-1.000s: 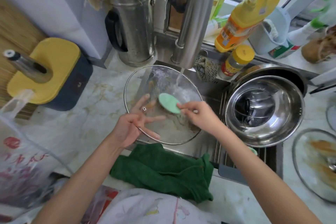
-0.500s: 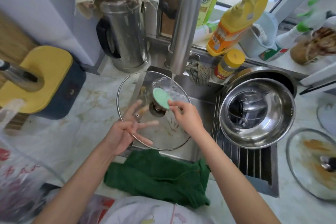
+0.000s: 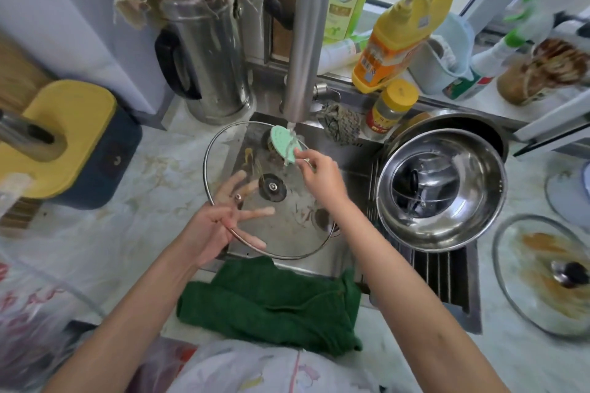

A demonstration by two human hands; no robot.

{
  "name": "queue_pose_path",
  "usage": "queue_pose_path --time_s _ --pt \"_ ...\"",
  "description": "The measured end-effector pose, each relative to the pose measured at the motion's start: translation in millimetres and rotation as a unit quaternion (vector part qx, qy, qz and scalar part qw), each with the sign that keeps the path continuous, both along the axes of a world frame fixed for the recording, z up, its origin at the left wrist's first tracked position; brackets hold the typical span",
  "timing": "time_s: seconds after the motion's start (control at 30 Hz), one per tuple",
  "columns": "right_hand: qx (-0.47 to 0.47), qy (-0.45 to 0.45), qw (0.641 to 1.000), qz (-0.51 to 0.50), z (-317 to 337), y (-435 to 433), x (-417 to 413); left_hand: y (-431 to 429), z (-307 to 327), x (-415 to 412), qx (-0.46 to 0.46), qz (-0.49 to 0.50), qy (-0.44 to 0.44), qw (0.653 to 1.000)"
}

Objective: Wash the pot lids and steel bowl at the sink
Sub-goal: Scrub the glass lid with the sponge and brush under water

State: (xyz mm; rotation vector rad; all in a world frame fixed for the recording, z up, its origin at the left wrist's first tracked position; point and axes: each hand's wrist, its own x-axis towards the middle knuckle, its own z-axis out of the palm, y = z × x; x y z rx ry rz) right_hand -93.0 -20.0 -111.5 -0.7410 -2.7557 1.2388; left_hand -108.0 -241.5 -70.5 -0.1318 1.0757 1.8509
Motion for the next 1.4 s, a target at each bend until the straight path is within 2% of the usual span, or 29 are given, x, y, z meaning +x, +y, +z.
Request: queue_pose_path --time_s 0.17,0.33,0.4,0.47,0.57,0.63,0.73,0.77,0.8,0.87,0.93,1.03,1.07,1.13,1.2,1.23,1.27,1.37,1.4 --pt "-0.023 -0.047 0.998 0.024 6 11 38 -7 -1 -3 0.005 0.061 -0.027 0.998" --pt "-0.149 -0.052 0.978 0.133 37 -40 68 4 14 -6 -0.045 0.126 -0.004 0.991" --pt "-0.167 -0.041 0.973 0.154 44 -46 68 4 15 -4 -0.075 0.128 -0.01 0.989" --pt "-0.121 -0.045 0.983 0.133 38 -32 61 0 14 -6 -0.067 0.129 -0.002 0.989" --pt "-0.011 -0.058 0.998 0.007 22 1 46 -3 19 -9 -0.046 0.11 0.041 0.992" --pt "-0.05 -0.05 0.997 0.014 19 -5 46 -4 22 -10 -0.049 0.106 0.054 0.992" --pt "-0.149 -0.03 0.979 0.138 28 -34 64 -9 22 -13 -0.058 0.123 0.035 0.99" --pt "-0.138 -0.033 0.977 0.158 29 -33 68 -11 22 -13 -0.054 0.129 0.033 0.99" --pt "-0.101 -0.039 0.983 0.149 25 -25 65 -12 21 -11 -0.049 0.13 0.036 0.99" --pt "-0.008 -0.06 0.996 0.063 14 0 48 -12 21 -9 -0.053 0.122 0.05 0.99" --pt "-0.005 -0.063 0.998 0.005 10 4 41 -10 23 -7 -0.052 0.119 0.058 0.99" --pt "-0.128 -0.039 0.984 0.115 20 -32 56 -11 23 -12 -0.059 0.136 0.041 0.988" --pt "-0.142 -0.036 0.978 0.147 23 -37 63 -13 22 -14 -0.061 0.138 0.035 0.988" --pt "-0.089 -0.04 0.986 0.137 22 -21 57 -15 24 -13 -0.053 0.138 0.029 0.989" --pt "-0.006 -0.055 0.997 0.057 17 4 42 -13 26 -9 -0.057 0.135 0.038 0.988" --pt "0.006 -0.056 0.998 0.033 17 9 38 -11 29 -8 -0.059 0.137 0.045 0.988" --pt "-0.011 -0.05 0.998 0.042 18 6 39 -10 29 -8 -0.061 0.14 0.047 0.987" --pt "-0.103 -0.033 0.979 0.176 28 -22 57 -14 29 -13 -0.052 0.132 0.049 0.989" --pt "-0.098 -0.039 0.974 0.202 30 -19 60 -17 29 -14 -0.05 0.131 0.05 0.989"
